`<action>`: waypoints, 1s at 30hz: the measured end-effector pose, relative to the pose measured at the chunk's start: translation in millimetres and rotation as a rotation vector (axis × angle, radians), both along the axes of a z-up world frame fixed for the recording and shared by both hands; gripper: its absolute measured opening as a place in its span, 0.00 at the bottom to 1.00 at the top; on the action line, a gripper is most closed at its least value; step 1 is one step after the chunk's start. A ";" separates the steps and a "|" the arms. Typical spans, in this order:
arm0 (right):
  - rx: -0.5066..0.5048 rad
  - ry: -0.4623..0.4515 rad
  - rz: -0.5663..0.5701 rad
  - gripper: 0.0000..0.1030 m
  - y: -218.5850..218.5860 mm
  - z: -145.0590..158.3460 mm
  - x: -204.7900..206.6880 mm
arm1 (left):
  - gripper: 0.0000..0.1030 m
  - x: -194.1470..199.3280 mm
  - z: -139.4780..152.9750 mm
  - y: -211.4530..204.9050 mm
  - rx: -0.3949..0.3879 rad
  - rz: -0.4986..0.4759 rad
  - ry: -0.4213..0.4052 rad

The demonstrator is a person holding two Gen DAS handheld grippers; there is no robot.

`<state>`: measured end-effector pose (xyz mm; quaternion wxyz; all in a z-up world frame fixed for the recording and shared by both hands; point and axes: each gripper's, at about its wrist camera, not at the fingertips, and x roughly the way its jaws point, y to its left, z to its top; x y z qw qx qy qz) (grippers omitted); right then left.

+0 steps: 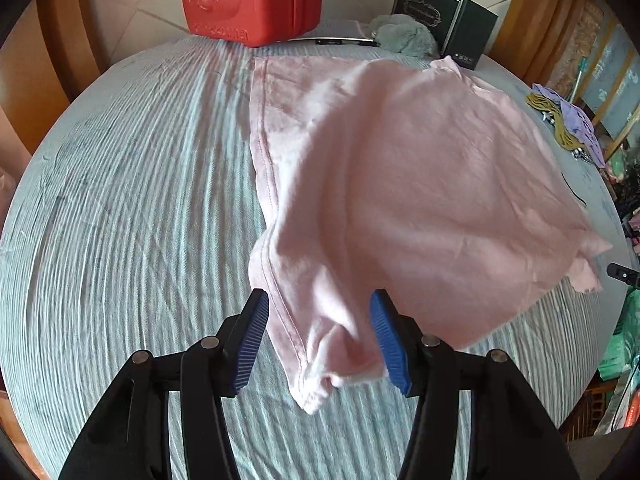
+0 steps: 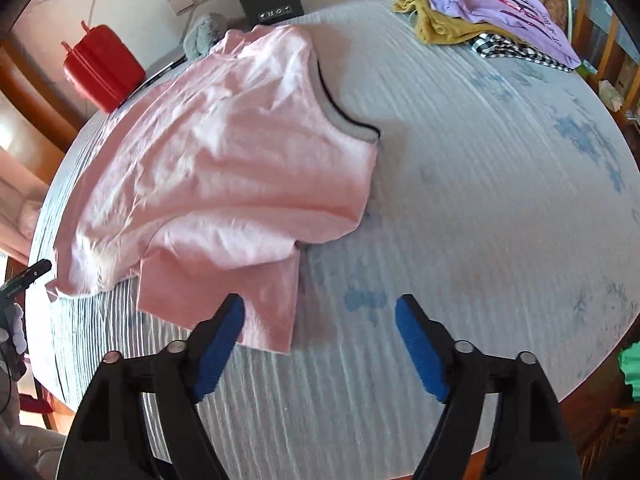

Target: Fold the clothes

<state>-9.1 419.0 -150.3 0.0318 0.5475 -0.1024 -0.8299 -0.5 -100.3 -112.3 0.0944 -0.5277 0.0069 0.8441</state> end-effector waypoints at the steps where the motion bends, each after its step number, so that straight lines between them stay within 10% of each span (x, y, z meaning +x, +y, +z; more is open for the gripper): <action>1: 0.004 -0.001 0.010 0.86 -4.8 -2.5 1.7 | 0.53 6.7 0.0 3.3 -0.003 -0.009 -0.002; 17: 0.140 0.092 0.149 0.85 -62.6 -7.9 9.6 | 0.59 25.3 -26.2 33.1 -0.104 -0.056 0.010; 20: 0.188 0.093 0.146 0.65 -70.1 -13.4 9.7 | 0.59 25.3 -24.8 32.6 -0.104 -0.040 0.009; 25: 0.191 0.106 0.099 0.63 -69.7 -14.8 12.5 | 0.60 23.1 -22.3 32.4 -0.112 -0.012 -0.006; 30: 0.194 0.105 0.066 0.69 -73.4 -16.6 10.5 | 0.79 17.1 -22.6 19.7 -0.098 0.061 -0.035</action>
